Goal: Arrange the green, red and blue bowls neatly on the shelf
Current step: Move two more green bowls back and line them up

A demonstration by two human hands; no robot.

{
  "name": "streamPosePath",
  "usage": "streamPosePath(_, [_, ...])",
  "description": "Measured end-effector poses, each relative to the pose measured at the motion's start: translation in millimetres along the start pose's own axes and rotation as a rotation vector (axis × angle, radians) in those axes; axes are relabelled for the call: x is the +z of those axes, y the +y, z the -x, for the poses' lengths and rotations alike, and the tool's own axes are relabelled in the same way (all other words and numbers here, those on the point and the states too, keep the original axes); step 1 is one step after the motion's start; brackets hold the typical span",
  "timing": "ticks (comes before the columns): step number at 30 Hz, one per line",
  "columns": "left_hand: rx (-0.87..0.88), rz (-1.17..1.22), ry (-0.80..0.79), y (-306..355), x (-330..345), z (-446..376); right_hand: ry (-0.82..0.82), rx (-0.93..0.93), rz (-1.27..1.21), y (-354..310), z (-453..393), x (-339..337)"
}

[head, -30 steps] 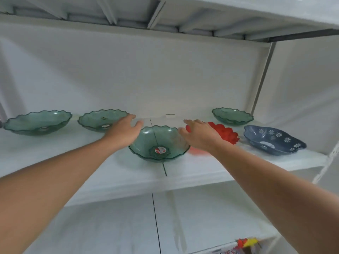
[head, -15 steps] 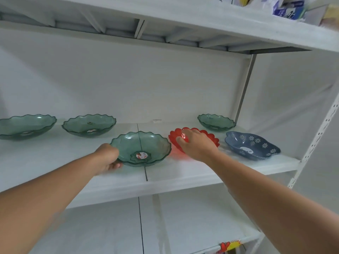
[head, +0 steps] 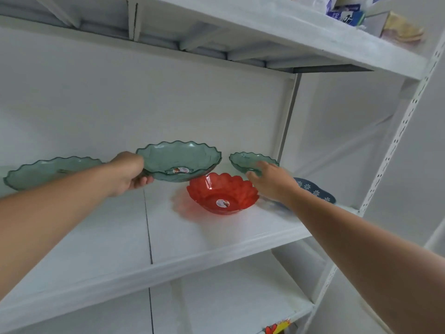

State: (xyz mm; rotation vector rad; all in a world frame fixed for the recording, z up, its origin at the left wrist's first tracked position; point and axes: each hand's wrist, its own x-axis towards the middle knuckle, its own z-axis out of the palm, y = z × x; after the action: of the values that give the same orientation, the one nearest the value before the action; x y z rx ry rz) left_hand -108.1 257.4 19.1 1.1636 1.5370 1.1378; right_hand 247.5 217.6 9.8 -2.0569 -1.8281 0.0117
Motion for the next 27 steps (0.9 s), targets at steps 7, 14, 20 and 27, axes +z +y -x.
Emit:
streamPosePath(7, [-0.014, 0.014, 0.003, 16.2, 85.6, -40.9, -0.013, 0.035, -0.027, 88.0, -83.9, -3.9])
streamPosePath(14, [-0.057, 0.094, 0.116, 28.2, 158.4, -82.0, -0.107, 0.026, -0.082, 173.2, -204.0, 11.5])
streamPosePath(20, [-0.107, 0.123, 0.256, 32.2, 179.4, -97.0, -0.249, 0.123, -0.208, 198.6, -277.5, 46.9])
streamPosePath(27, [-0.1, 0.129, 0.345, 39.1, 177.0, -103.9, -0.313, 0.387, -0.622, 189.3, -310.1, 82.6])
